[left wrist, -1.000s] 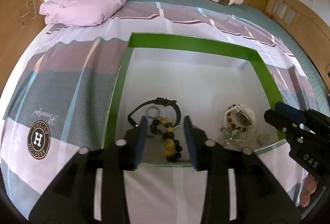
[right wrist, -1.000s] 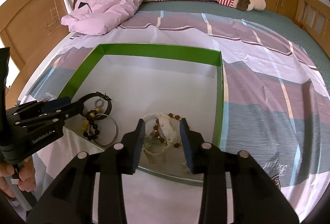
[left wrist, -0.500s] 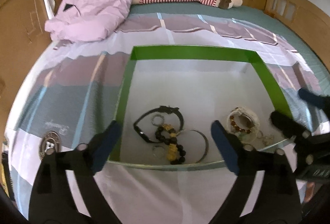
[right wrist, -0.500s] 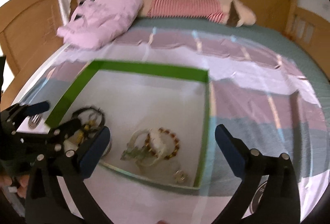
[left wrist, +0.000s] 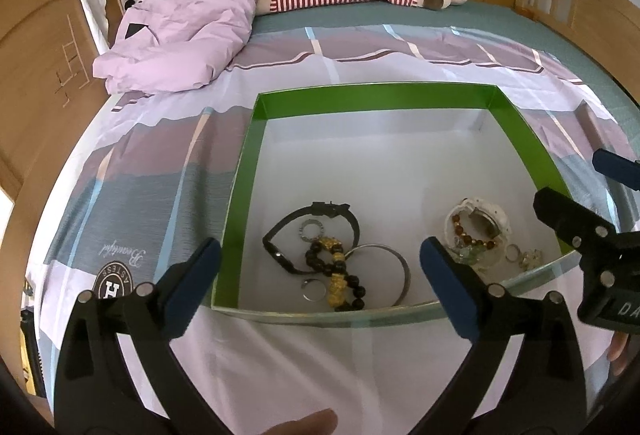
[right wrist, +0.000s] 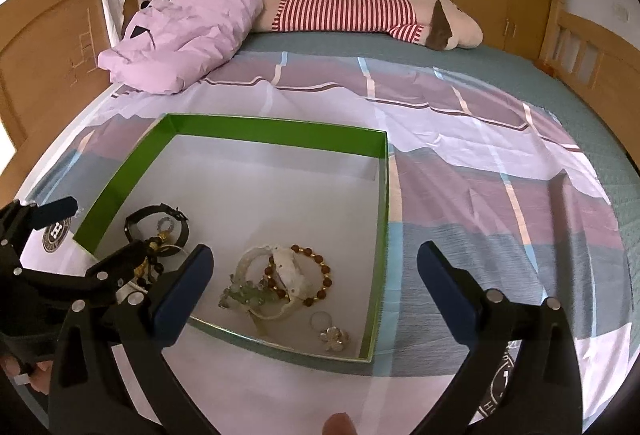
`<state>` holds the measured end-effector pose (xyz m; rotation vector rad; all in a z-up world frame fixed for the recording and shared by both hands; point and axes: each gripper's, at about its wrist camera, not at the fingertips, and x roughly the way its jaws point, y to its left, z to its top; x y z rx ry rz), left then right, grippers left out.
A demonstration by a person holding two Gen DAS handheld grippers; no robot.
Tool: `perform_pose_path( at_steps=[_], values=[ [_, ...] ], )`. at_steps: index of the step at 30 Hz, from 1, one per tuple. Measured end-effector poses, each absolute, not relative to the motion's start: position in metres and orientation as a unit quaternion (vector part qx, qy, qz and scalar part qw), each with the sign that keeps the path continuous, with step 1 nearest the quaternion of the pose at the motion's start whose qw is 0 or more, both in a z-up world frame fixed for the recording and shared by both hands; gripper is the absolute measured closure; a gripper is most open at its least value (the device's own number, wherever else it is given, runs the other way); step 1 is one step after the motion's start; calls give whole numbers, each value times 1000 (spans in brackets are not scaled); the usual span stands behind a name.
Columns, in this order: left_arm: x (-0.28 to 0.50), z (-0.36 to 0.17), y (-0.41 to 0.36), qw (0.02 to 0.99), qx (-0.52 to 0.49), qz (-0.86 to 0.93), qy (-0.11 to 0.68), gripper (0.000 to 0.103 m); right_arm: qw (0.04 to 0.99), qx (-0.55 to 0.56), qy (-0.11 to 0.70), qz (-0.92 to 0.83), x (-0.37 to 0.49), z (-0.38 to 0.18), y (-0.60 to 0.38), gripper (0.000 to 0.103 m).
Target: Organize jewelry
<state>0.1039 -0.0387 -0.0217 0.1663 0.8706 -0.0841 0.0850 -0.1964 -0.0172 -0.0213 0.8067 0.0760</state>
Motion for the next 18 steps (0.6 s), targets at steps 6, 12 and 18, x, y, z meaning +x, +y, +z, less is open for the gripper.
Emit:
perform_pose_path(
  at_steps=[6, 12, 18],
  values=[
    [103, -23, -38, 901, 80, -40, 424, 2, 918, -21, 394, 40, 84, -18, -191, 1],
    [104, -24, -37, 898, 75, -43, 432, 2, 917, -21, 395, 41, 84, -20, -190, 1],
    [104, -24, -35, 897, 69, -40, 434, 2, 916, -22, 398, 39, 85, -22, -188, 1]
  ],
)
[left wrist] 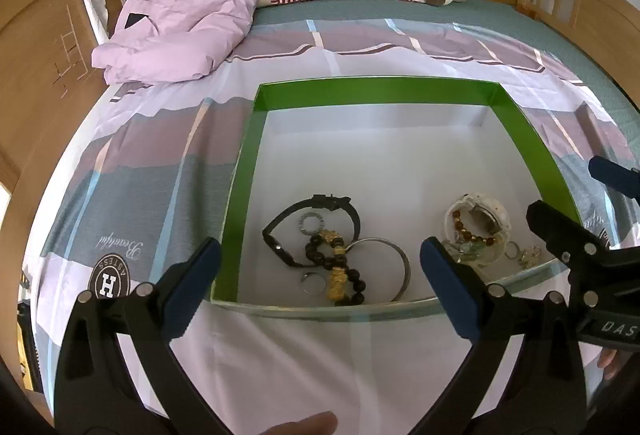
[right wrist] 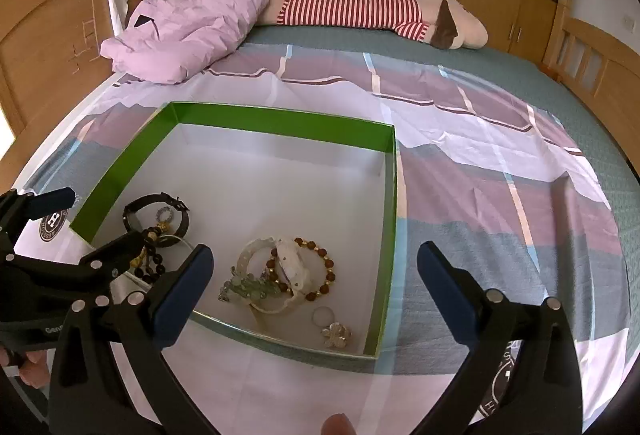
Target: Organize jewelry
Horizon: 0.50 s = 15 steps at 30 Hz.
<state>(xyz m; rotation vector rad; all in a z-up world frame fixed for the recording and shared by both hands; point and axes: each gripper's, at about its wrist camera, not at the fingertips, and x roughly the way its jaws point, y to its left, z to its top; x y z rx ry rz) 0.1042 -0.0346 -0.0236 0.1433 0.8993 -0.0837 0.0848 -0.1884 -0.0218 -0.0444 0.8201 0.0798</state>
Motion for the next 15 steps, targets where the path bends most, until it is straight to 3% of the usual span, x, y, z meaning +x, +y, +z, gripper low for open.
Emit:
perform_pose_path(
  at_steps=[15],
  values=[
    [105, -24, -33, 894, 62, -38, 441, 2, 916, -22, 399, 37, 86, -22, -190, 1]
  ],
)
